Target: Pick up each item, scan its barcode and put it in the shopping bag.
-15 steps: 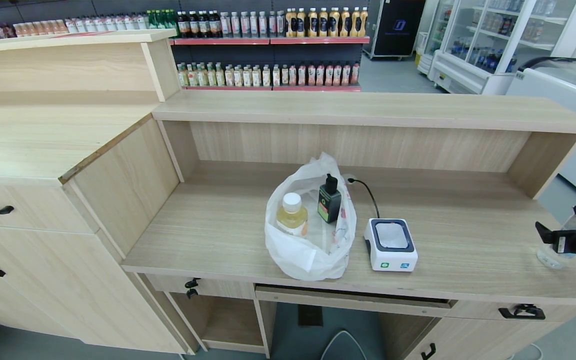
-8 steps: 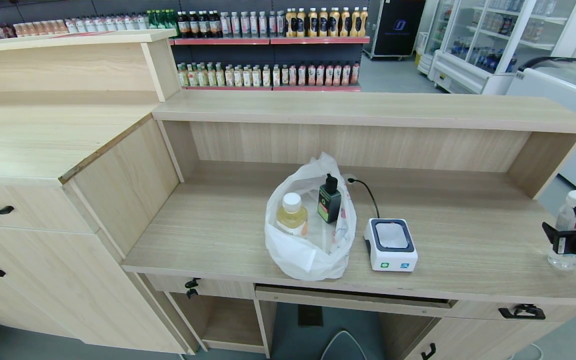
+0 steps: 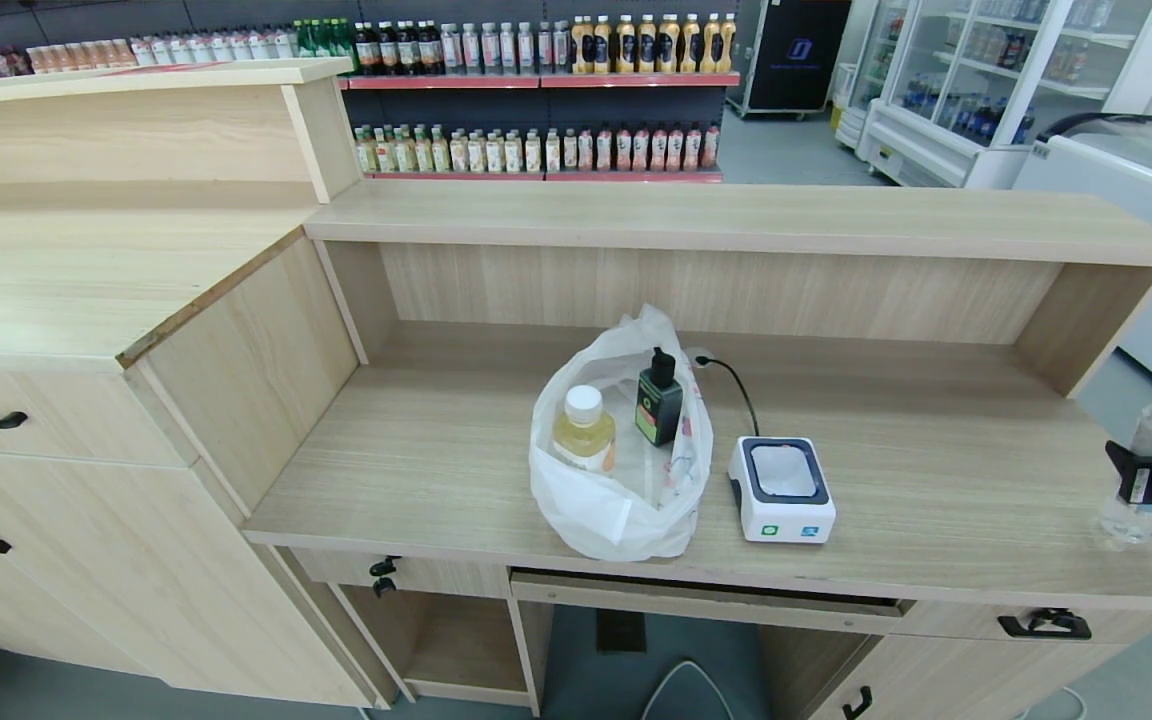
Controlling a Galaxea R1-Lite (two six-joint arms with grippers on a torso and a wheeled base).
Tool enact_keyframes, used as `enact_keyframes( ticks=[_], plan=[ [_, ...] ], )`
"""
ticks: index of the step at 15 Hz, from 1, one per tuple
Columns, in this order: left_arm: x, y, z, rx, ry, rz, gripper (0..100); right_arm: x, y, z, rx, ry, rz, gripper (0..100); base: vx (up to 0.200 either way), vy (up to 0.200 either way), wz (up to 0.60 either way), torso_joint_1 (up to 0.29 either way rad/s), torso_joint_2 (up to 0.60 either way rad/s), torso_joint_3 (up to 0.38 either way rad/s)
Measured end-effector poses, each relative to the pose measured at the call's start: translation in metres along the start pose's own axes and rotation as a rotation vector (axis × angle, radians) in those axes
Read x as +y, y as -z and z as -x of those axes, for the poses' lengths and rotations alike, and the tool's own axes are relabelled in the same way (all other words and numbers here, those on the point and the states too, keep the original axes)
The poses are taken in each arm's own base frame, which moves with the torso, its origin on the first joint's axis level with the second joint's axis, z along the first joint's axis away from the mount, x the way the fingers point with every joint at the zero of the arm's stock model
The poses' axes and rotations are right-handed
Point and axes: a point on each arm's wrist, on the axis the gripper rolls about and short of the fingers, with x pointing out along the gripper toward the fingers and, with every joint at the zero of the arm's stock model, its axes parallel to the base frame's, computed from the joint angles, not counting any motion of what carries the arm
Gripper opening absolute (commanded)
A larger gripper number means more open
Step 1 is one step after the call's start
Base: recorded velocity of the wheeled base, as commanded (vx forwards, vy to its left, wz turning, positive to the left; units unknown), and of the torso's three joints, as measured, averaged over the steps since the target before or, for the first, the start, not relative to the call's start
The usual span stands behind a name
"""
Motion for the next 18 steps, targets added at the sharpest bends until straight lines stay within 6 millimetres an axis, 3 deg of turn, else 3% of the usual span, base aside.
enact_keyframes(
  ticks=[2, 5, 8, 10, 12, 14, 18],
  plan=[
    [0.0, 0.0, 0.0, 0.0, 0.0, 0.001, 0, 0.003, -0.03, 0.013, 0.039, -0.027, -0.113, 0, 0.0, 0.0, 0.0, 0.0, 0.0, 0.0],
    [0.0, 0.0, 0.0, 0.0, 0.0, 0.001, 0, 0.026, -0.098, 0.053, 0.11, -0.145, -0.342, 0, 0.0, 0.0, 0.0, 0.0, 0.0, 0.0],
    [0.0, 0.0, 0.0, 0.0, 0.0, 0.0, 0, 0.089, -0.176, 0.117, 0.132, -0.445, -0.523, 0, 0.0, 0.0, 0.0, 0.0, 0.0, 0.0],
    [0.0, 0.0, 0.0, 0.0, 0.0, 0.0, 0, 0.132, -0.209, 0.161, 0.12, -0.672, -0.544, 0, 0.0, 0.0, 0.0, 0.0, 0.0, 0.0],
    [0.0, 0.0, 0.0, 0.0, 0.0, 0.0, 0, 0.163, -0.227, 0.199, 0.113, -0.866, -0.536, 0, 0.0, 0.0, 0.0, 0.0, 0.0, 0.0],
    [0.0, 0.0, 0.0, 0.0, 0.0, 0.0, 0, 0.181, -0.234, 0.231, 0.122, -1.014, -0.518, 0, 0.0, 0.0, 0.0, 0.0, 0.0, 0.0],
    [0.0, 0.0, 0.0, 0.0, 0.0, 0.0, 0, 0.187, -0.226, 0.276, 0.204, -1.171, -0.469, 0, 0.0, 0.0, 0.0, 0.0, 0.0, 0.0]
  ],
)
